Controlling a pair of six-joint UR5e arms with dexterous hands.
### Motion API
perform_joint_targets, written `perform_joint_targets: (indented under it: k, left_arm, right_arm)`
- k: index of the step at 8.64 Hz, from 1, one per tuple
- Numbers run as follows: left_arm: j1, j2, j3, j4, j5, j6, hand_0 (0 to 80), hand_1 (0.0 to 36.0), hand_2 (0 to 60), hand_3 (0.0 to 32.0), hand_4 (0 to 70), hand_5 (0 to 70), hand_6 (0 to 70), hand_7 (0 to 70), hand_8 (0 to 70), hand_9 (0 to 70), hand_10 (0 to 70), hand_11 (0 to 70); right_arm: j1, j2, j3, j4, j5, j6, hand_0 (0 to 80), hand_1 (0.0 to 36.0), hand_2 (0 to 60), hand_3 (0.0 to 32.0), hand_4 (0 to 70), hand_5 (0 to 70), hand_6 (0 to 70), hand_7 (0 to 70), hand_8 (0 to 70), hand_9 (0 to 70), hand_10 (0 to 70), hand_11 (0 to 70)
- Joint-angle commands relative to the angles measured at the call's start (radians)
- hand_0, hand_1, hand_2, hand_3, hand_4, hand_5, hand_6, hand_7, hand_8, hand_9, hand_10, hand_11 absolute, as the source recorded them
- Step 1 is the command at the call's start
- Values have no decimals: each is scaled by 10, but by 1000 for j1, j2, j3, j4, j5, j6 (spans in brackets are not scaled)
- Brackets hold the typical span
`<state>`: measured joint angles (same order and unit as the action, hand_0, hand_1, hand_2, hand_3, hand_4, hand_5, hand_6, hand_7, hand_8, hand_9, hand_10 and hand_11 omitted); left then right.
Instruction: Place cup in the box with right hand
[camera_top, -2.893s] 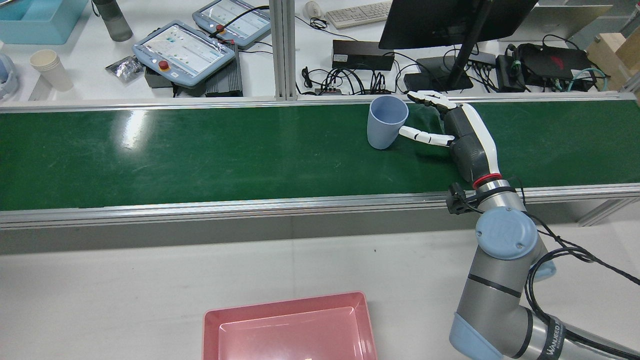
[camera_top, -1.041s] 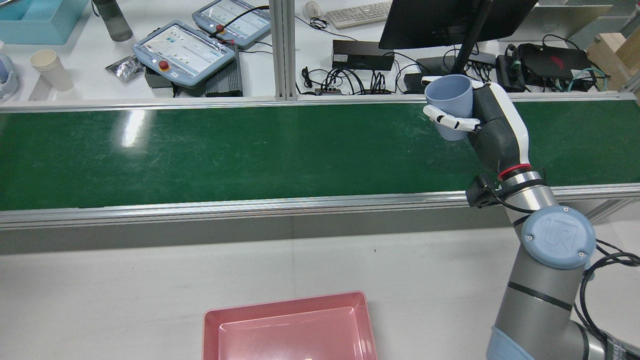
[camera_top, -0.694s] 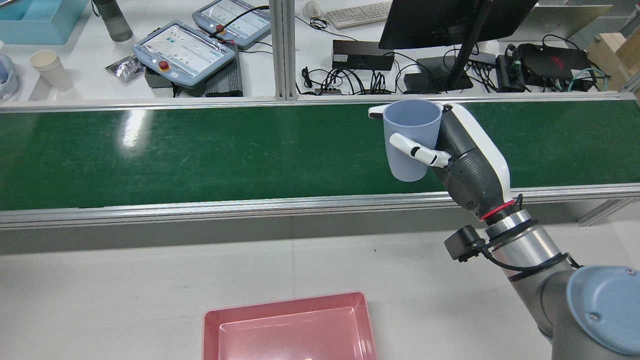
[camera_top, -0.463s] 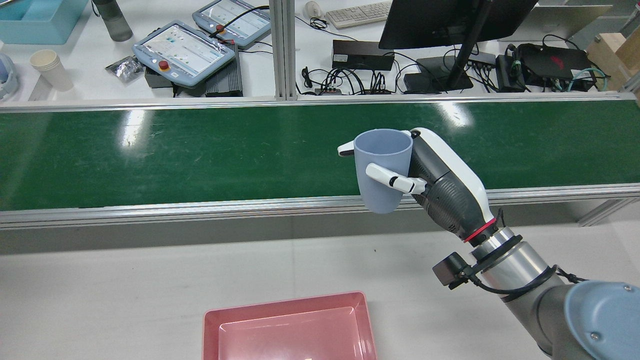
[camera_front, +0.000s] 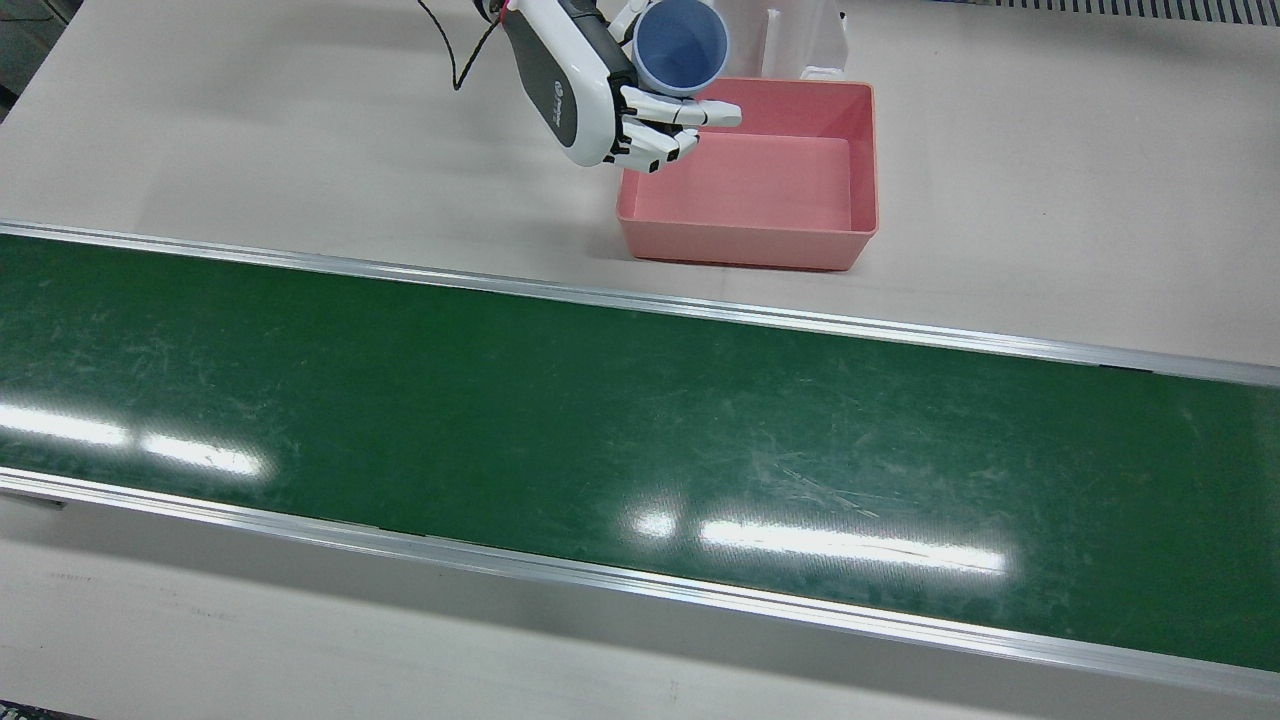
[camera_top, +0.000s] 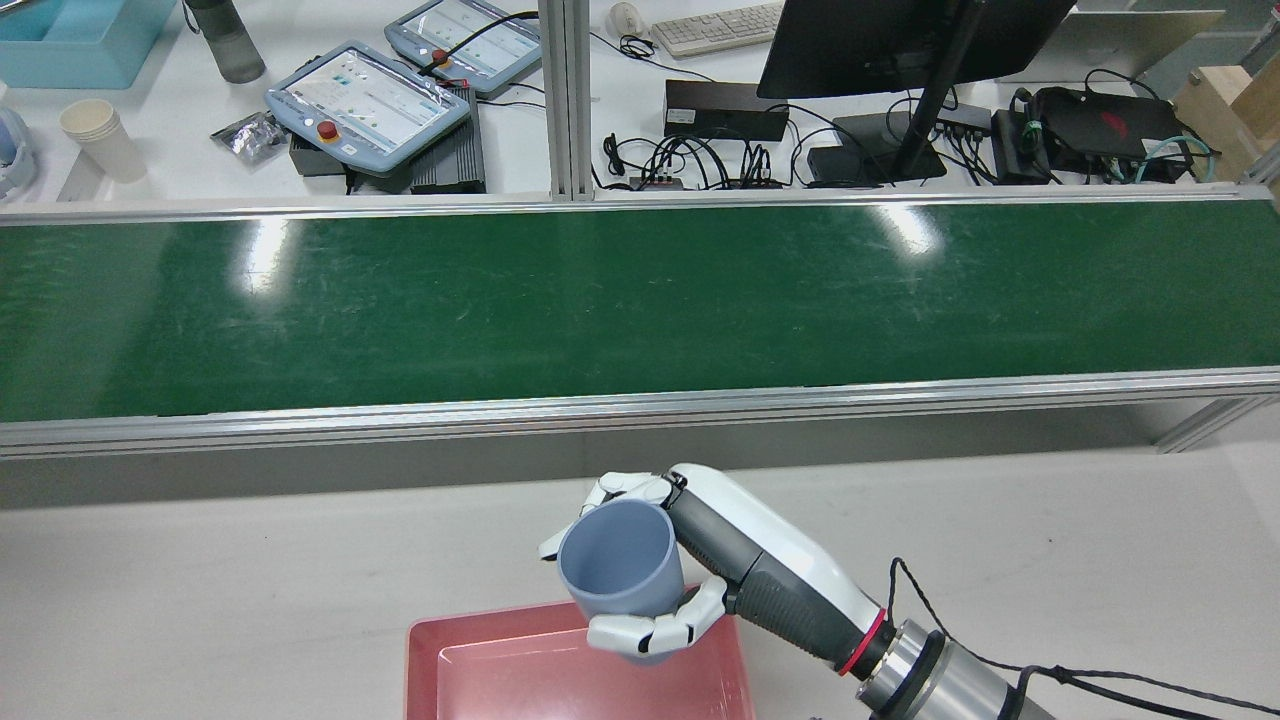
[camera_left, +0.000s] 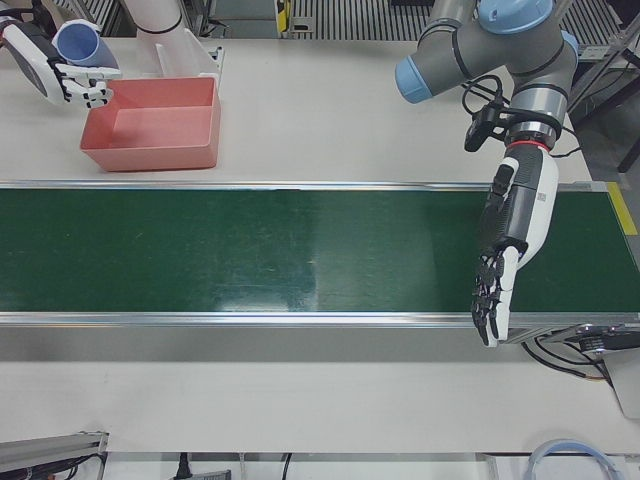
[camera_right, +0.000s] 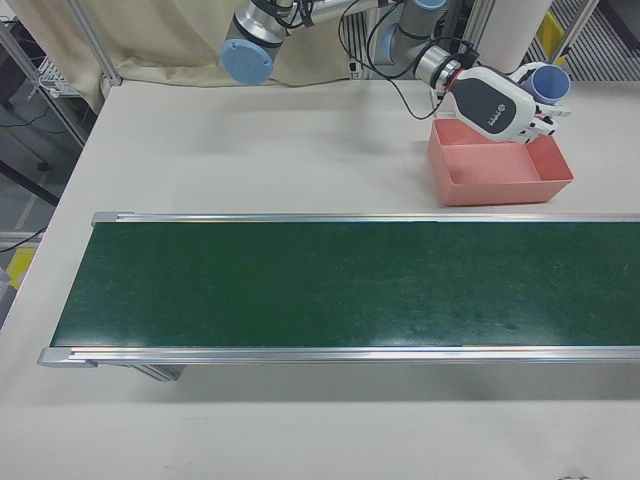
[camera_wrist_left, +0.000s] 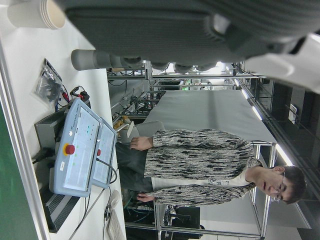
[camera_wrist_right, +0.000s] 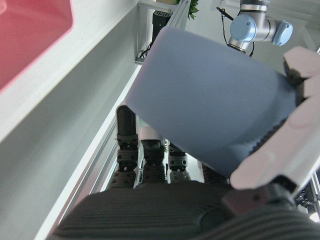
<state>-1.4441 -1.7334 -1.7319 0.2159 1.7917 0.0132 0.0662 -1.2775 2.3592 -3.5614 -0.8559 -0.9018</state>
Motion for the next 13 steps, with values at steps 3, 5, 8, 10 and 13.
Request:
perform_joint_targets:
  k: [3,5,8,10,13]
  left_arm:
    - [1,0,0,-1,0,-1,0,0,0,0,0,0,0,0,0,0,0,0]
    - [1,0,0,-1,0,-1,0,0,0,0,0,0,0,0,0,0,0,0]
    - [1,0,0,-1,0,-1,0,0,0,0,0,0,0,0,0,0,0,0]
    - [-1,0,0,-1,0,-1,0,0,0,0,0,0,0,0,0,0,0,0]
    - [-1,0,0,-1,0,-1,0,0,0,0,0,0,0,0,0,0,0,0]
  right_arm:
    - [-167,-63,-40,246,227,-28,0,0,0,0,0,0,0,0,0,3,0,0]
    - [-167,-63,-41,246,228,-28,0,0,0,0,0,0,0,0,3,19,0,0]
    - [-120,-74,12,245,221,-23,0,0,0,0,0,0,0,0,20,36,0,0]
    - [13,-169,109,242,216,-11,0,0,0,0,50,0,0,0,22,45,0,0]
    - [302,-296,94,152,113,237,0,0,1,0,51,0,21,100,14,53,0,0]
